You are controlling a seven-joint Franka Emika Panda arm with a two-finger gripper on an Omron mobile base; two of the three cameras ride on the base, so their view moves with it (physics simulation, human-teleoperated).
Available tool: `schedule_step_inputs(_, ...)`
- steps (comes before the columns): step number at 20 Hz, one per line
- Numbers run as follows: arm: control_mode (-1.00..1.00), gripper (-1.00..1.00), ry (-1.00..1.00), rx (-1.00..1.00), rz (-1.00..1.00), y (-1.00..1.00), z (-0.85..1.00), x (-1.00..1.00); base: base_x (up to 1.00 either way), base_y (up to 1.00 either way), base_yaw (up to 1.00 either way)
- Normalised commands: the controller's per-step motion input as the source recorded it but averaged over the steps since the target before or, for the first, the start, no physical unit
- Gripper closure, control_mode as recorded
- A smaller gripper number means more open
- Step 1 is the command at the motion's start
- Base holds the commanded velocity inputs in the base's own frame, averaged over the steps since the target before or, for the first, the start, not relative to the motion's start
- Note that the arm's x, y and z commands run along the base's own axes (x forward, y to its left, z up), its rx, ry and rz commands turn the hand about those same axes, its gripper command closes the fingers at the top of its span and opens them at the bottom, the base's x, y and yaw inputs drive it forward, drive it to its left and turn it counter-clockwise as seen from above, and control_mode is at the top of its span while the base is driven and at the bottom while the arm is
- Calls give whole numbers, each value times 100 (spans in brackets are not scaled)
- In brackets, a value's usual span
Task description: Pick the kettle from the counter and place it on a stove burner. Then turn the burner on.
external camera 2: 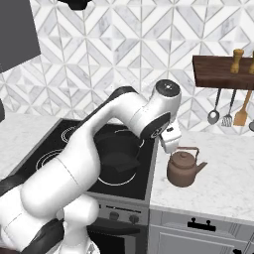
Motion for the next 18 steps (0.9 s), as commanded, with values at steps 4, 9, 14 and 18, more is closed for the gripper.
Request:
schedule_step_inputs(4, -100, -100, 16, 7, -36, -100, -51, 55, 0, 0, 0)
schedule_step_inputs(9, -100, -100, 21, 3, -11, -100, -51, 71, 0, 0, 0)
schedule_step_inputs(14, -100, -100, 10, 15, -2, -48, -34, 50, 0, 0, 0)
schedule_step_inputs(18, -100, -100, 7, 17, 2, -7, -30, 24, 0, 0, 0)
